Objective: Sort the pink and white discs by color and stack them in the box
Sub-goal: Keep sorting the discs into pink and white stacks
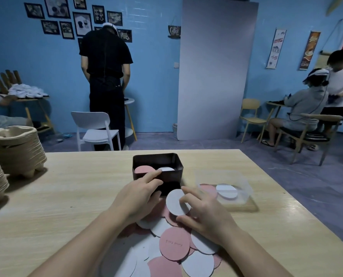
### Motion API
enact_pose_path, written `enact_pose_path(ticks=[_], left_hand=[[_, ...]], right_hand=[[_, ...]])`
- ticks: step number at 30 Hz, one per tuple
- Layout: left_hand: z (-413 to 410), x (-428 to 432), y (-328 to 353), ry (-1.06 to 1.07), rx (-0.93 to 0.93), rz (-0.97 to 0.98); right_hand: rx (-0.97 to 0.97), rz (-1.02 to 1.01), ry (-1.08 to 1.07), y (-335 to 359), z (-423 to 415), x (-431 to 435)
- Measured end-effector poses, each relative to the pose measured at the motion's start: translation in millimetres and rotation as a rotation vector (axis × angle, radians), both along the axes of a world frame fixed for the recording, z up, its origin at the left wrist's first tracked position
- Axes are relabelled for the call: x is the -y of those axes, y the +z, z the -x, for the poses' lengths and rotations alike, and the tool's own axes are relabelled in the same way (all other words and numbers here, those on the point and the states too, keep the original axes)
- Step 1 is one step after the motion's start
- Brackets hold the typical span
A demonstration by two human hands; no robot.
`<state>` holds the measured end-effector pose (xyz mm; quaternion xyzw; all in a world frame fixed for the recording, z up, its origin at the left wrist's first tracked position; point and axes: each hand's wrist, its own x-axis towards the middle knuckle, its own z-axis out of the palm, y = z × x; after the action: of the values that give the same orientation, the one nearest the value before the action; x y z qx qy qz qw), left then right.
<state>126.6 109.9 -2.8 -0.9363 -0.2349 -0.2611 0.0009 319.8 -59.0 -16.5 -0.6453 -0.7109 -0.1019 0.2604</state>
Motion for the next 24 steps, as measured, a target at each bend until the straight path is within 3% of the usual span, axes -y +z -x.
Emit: enact_pose_path(ticks=[10, 24], left_hand=[[1, -16, 0, -0.084, 0.109, 0.100], [13, -5, -1, -0.123, 0.069, 0.111]], right_hand=[[-0.080, -0.009, -0.020, -4, -2, 7], [-0.079, 0.005, -0.035, -2, 4, 11]])
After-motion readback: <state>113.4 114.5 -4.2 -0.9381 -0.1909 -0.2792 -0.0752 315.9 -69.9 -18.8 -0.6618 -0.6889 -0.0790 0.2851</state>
